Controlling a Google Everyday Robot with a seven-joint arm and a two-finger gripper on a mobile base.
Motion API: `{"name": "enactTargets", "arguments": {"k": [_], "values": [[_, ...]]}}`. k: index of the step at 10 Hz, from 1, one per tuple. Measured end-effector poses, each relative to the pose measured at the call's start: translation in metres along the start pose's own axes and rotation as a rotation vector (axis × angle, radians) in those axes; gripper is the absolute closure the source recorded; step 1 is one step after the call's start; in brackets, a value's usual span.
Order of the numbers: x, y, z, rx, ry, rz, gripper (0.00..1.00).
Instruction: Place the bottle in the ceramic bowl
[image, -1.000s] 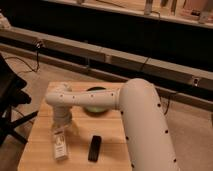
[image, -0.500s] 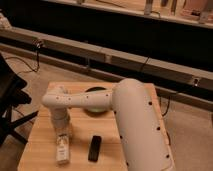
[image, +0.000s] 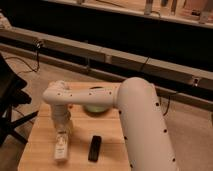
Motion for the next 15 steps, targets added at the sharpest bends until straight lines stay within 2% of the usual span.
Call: {"name": "enactTargets", "arguments": {"k": [2, 4, 5, 10, 15], "values": [[0.005, 0.003, -0.004, 0.013, 0.006, 0.002, 1.00], [0.008, 0.004, -0.027, 0.037, 0.019, 0.001, 1.00], [0.007, 0.004, -0.032, 0.036, 0.023, -0.001, 1.00], [0.017, 0.011, -0.047, 0.056, 0.036, 0.006, 1.00], [0.024, 0.018, -0.085, 0.079, 0.058, 0.014, 1.00]]}}
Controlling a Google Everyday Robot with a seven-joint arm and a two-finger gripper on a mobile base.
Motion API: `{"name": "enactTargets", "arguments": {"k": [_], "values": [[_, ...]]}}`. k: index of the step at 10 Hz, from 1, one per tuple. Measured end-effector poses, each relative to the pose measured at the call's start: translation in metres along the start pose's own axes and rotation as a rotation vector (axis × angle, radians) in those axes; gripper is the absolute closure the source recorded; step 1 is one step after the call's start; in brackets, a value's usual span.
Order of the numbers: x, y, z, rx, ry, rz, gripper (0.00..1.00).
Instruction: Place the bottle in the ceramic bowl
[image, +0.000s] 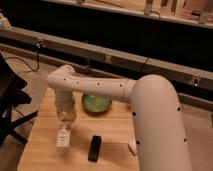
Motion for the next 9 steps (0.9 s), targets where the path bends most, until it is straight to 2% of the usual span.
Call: {"name": "enactTargets", "arguments": {"k": [2, 5, 7, 9], "values": [[0.004, 0.004, -0.009, 0.022, 0.012, 0.002, 1.00], [0.026, 0.011, -0.041, 0.075, 0.047, 0.029, 1.00], [0.028, 0.014, -0.053, 0.090, 0.066, 0.036, 1.00], [0.037, 0.022, -0.062, 0.121, 0.078, 0.055, 1.00]]}}
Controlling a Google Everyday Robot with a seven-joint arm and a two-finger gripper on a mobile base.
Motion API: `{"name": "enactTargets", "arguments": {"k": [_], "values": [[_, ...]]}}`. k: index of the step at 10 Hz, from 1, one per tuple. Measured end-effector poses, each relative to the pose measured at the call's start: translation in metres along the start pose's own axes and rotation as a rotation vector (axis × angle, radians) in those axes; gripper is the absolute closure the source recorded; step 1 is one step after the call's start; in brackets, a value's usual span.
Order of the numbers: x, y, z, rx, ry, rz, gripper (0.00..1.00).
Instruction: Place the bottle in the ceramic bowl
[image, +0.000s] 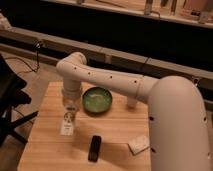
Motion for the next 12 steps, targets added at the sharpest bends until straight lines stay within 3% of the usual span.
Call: {"name": "enactTargets", "arguments": {"k": [5, 12], "values": [[0.036, 0.008, -0.026, 0.035, 0.013, 0.022, 1.00], [0.076, 0.016, -0.048, 0.103, 0.049, 0.054, 1.00]]}}
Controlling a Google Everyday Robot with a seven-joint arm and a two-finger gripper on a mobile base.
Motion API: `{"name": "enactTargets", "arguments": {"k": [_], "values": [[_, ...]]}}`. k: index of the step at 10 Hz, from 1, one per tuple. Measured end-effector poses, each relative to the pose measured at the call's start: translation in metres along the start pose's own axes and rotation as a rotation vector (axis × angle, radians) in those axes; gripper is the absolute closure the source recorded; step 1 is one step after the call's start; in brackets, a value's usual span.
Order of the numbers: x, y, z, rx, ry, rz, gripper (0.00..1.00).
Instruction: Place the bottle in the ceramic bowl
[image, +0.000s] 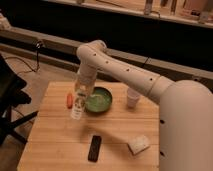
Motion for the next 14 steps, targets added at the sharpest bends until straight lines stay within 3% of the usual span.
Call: {"name": "enactTargets", "arguments": {"k": [2, 5, 9, 14], "values": [[0.015, 0.001, -0.006, 0.000, 0.021, 0.009, 1.00], [0.039, 0.010, -0.012, 0.030, 0.039, 0.054, 1.00], [0.042, 0.012, -0.013, 0.040, 0.054, 0.077, 1.00], [0.063, 0.024, -0.014, 0.058, 0.067, 0.124, 1.00]]}}
